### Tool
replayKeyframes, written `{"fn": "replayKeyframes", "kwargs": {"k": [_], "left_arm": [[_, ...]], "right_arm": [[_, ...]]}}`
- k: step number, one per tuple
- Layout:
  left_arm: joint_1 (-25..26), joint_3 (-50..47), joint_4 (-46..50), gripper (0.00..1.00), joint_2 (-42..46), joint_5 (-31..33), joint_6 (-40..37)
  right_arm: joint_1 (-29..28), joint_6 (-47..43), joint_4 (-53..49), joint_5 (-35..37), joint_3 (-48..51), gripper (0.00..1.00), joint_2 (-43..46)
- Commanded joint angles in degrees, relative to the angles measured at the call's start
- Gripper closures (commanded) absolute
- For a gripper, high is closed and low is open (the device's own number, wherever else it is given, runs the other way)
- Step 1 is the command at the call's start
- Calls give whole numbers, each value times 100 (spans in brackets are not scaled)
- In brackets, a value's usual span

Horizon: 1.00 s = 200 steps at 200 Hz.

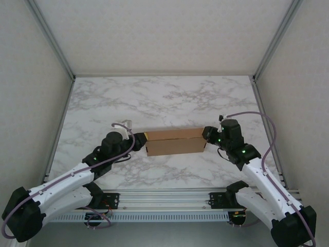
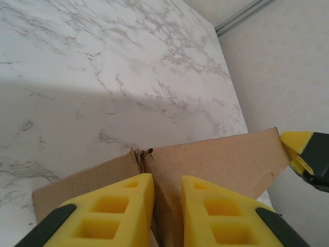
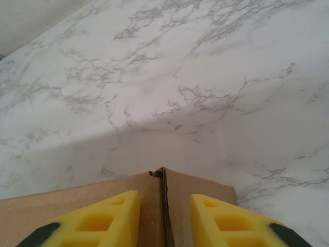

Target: Fold the paper box

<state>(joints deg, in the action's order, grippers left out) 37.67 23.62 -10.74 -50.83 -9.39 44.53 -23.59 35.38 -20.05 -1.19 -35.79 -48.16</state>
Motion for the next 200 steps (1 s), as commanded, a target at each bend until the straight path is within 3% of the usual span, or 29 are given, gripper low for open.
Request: {"fn": "replayKeyframes", "kwargs": {"k": [1, 39, 58, 91, 115, 140, 170, 200], "left_arm": [[-23, -538, 1348, 77, -179, 108, 206], [-25, -768, 1336, 74, -144, 33, 341], [-28, -763, 1440, 66, -77, 89, 337], [-23, -217, 1941, 60, 189, 463, 107], [-26, 140, 2176, 60, 204, 505, -170], [-33, -109, 1963, 61, 18, 315, -20], [-26, -605, 1562, 69, 40, 225, 323], [-24, -418, 1692, 75, 111, 369, 104]], "right_arm": [[8, 232, -1115, -163, 440, 70, -133], [13, 420, -1122, -224, 528, 72, -167], [8, 446, -1088, -322, 556, 70, -176], [12, 261, -1221, -205, 302, 66, 24], [4, 142, -1312, -116, 132, 65, 99], [9, 198, -1201, -206, 230, 67, 27], [-1, 412, -1050, -320, 573, 70, -101], [-31, 301, -941, -482, 594, 72, -105]]}}
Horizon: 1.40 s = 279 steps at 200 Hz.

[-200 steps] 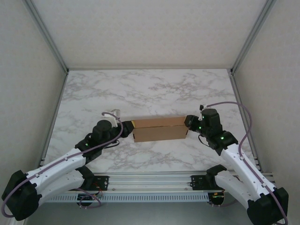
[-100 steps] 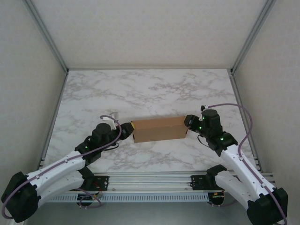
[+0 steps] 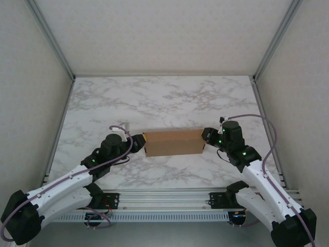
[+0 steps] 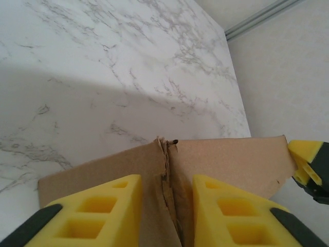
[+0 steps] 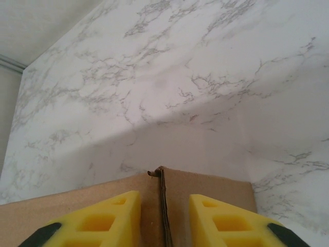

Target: Fold the paper box

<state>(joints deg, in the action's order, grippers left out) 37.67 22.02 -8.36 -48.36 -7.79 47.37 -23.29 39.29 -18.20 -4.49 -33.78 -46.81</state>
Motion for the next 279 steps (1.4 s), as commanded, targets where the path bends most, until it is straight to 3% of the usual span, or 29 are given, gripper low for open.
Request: {"fn": "replayKeyframes", "kwargs": {"k": [1, 23, 56, 153, 184, 224, 244, 279], "left_arm": [[-23, -237, 1457, 75, -133, 217, -196], [-36, 86, 1300, 78, -175, 243, -403], [-27, 637, 867, 79, -481, -406, -582], [-462, 1544, 558, 79, -855, 208, -1693], [-467, 1292, 141, 82, -714, 599, -2184], [-114, 28, -375, 87, 19, 679, -1934], [348, -290, -104, 86, 322, 1202, -1909], [888, -455, 573, 83, 645, 1559, -1396]], "right_arm": [[-62, -102, -1117, -155, 387, 72, -232], [-70, -236, -667, -496, 275, 73, -32], [-71, -306, -188, -1112, -144, 73, -255], [-97, -412, 798, -1145, -1255, 73, -1064], [-108, -701, 1771, -1056, -694, 74, -988], [-357, -867, 2718, -1135, 711, 75, -537], [-688, -1003, 2620, -817, 1258, 76, -194], [-945, -915, 2015, -317, 1764, 74, 1019]]}}
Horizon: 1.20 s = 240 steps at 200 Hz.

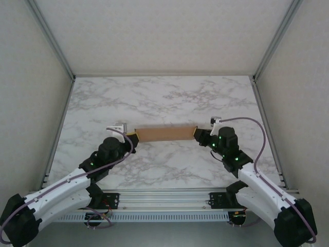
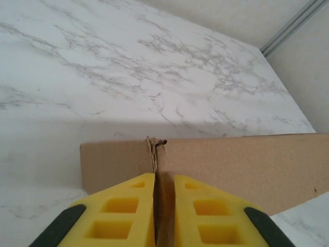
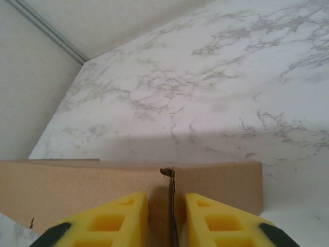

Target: Fold the paper box

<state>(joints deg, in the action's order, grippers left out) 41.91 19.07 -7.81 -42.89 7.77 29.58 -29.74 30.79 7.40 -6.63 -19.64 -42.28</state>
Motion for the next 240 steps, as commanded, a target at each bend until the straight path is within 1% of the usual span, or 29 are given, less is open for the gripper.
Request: {"fn": "replayKeyframes", "kwargs": {"k": [1, 12, 29, 42, 66, 80, 90, 94, 97, 103, 104, 106, 108, 110, 113, 135, 143, 149, 160, 168, 176, 181, 188, 193, 200, 205, 221, 229, 240], "left_arm": [[483, -159, 536, 83, 111, 21, 400], [659, -126, 774, 78, 166, 269, 641], [695, -86, 1146, 69, 178, 423, 1056], [696, -83, 1270, 61, 203, 348, 1254], [704, 94, 1466, 53, 315, 317, 1175], [700, 290, 1612, 48, 364, 457, 878], [696, 485, 1754, 41, 351, 638, 698], [689, 554, 1790, 38, 343, 702, 615], [687, 613, 1793, 35, 330, 748, 546], [687, 710, 1786, 29, 321, 885, 397], [687, 733, 1780, 27, 316, 885, 376], [687, 761, 1769, 22, 308, 944, 338], [687, 793, 1762, 15, 297, 1013, 296], [682, 829, 1741, 6, 290, 1090, 259], [675, 873, 1708, 1, 276, 1217, 216], [534, 1220, 1239, 0, 22, 2438, -388], [401, 1339, 996, 0, -110, 2877, -565], [249, 1400, 731, 0, -209, 2982, -840], [-69, 1297, -159, 0, -348, 2502, -1928], [-287, 1115, -951, 0, -504, 2397, -2390], [-559, 935, -1802, 1, -701, 2297, -2740], [-757, 832, -2201, 0, -852, 2136, -2979], [-1048, 796, -2456, 0, -1132, 1899, -3383], [-1262, 841, -2482, 0, -1356, 1897, -3602], [-1620, 870, -2503, 0, -1637, 1929, -3689], [-1924, 848, -2520, 0, -1786, 1797, -3631], [-2793, 453, -2824, 0, -2047, 1476, -2960], [-2994, 188, -3165, 0, -2190, 1272, -2983], [-3038, -27, -3504, 0, -2601, 1379, -3270]], "right_arm": [[-303, -64, -572, -98, 353, 74, 596], [-333, -33, -843, -50, 390, 72, 913], [-358, 59, -1104, -220, 410, 67, 1081], [-388, 86, -1379, -292, 378, 58, 1114], [-392, 32, -1990, -38, 250, 46, 1424], [-387, -158, -2333, 162, 48, 44, 1543], [-385, -287, -2559, 300, -145, 41, 1515], [-391, -380, -2640, 298, -215, 38, 1475], [-392, -452, -2691, 301, -296, 33, 1432], [-391, -530, -2803, 388, -426, 15, 1339], [-392, -534, -2830, 416, -440, 8, 1320], [-390, -553, -2869, 456, -456, 3, 1300], [-392, -575, -2905, 482, -557, 2, 1246], [-390, -600, -2922, 502, -651, 1, 1200], [-391, -646, -2944, 517, -757, 1, 1145], [-387, -1035, -2840, 803, -1469, 1, 430], [-390, -1137, -2820, 1187, -1779, 1, 115], [-390, -1183, -2781, 1590, -1972, 1, -62], [-392, -1409, -2353, 2494, -2046, 1, -324], [-367, -1630, -1825, 3045, -1902, 1, -440], [-236, -2538, -940, 3005, -1572, 1, -547], [-173, -2918, -361, 2926, -1338, 1, -648], [-13, -3299, 453, 2930, -1004, 1, -797], [141, -3481, 894, 2841, -804, 1, -882], [390, -3533, 1343, 2635, -582, 1, -1008], [603, -3504, 1575, 2421, -408, 1, -1094], [1256, -3706, 1909, 1567, -171, 1, -1561], [1530, -3655, 2025, 1684, -107, 1, -1887], [1863, -3260, 2476, 2003, 112, 1, -2251]]}}
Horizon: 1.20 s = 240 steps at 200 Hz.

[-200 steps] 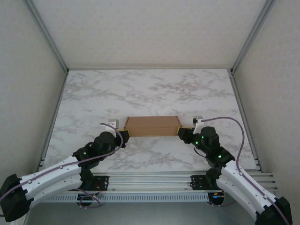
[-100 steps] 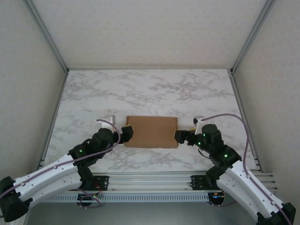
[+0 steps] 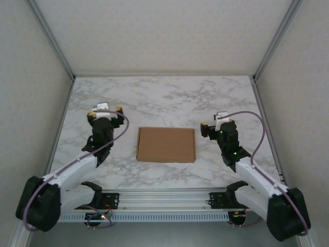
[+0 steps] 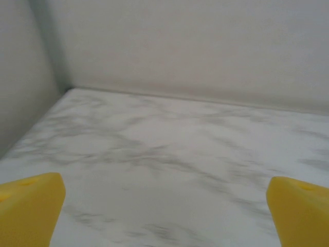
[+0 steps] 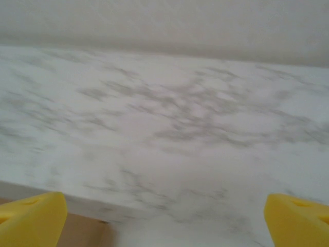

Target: Fold the paper box

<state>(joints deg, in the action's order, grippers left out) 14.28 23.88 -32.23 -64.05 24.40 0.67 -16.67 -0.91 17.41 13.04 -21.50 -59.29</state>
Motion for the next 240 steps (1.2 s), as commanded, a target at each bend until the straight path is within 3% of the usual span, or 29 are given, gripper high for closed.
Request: {"fn": "replayKeyframes", "kwargs": {"k": [1, 22, 37, 52, 69, 81, 91, 100, 122, 240], "left_arm": [[-281, -521, -1073, 0, -534, -273, -394], [-420, -779, -1832, 0, -1248, -6, -384], [-622, -966, -2890, 0, -1447, -457, -271], [-798, -795, -3192, 0, -1821, -587, -261], [-1028, -819, -3586, 0, -2141, -710, -72], [-1377, -1141, -4114, 0, -2214, -1166, 238], [-1551, -1384, -5005, 0, -2534, -1386, 316], [-1577, -1256, -4311, 0, -2319, -1711, 306], [-1704, -1100, -4247, 0, -2439, -2249, 236], [-1701, -1100, -4180, 0, -2404, -2238, 223]], "right_arm": [[584, -74, 1528, 61, 327, 1, -576], [1066, 141, 2545, -128, 658, 1, -1189], [1344, 150, 2749, -773, 439, 1, -1627], [1567, 402, 3275, -1265, 397, 1, -2130], [1592, 396, 4653, -1420, 665, 1, -2951], [1595, 212, 3563, -1784, 347, 1, -2730], [1587, 213, 3594, -1880, 167, 1, -2919], [1587, 233, 3118, -1731, 15, 1, -2840], [1506, 217, 3006, -1507, -89, 1, -2891], [1452, 161, 2939, -1405, -135, 1, -2897]]}}
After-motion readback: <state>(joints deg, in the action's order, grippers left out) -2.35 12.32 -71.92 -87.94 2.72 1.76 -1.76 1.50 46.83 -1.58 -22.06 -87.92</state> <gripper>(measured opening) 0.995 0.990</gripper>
